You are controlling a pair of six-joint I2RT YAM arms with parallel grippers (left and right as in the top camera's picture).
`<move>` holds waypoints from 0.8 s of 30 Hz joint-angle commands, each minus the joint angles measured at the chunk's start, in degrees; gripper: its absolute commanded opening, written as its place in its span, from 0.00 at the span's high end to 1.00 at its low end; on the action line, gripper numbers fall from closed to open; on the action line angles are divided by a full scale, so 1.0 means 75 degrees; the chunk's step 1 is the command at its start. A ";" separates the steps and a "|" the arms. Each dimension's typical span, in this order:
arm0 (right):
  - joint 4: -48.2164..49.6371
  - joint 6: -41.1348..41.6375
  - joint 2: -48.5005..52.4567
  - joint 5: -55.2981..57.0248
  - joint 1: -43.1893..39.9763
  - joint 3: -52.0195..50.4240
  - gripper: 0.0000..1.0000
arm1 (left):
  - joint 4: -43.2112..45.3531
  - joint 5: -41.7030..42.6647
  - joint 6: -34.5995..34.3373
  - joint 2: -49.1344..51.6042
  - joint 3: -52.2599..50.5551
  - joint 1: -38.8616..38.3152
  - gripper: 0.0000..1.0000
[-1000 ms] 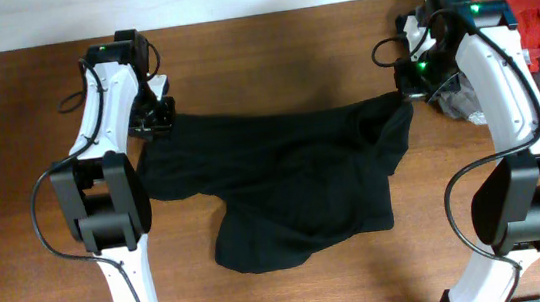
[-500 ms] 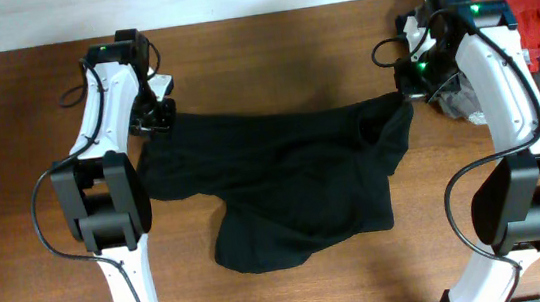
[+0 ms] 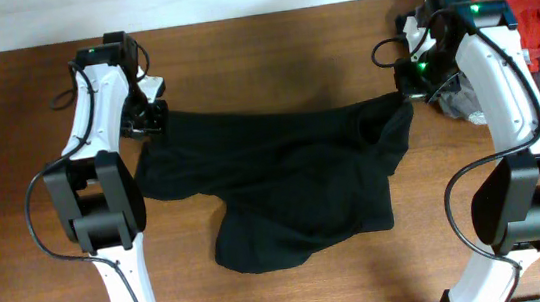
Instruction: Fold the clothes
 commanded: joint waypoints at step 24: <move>-0.0003 -0.0006 -0.0029 0.0122 -0.0023 0.0009 0.96 | -0.0207 0.0565 0.0111 0.0189 0.0781 -0.0047 0.94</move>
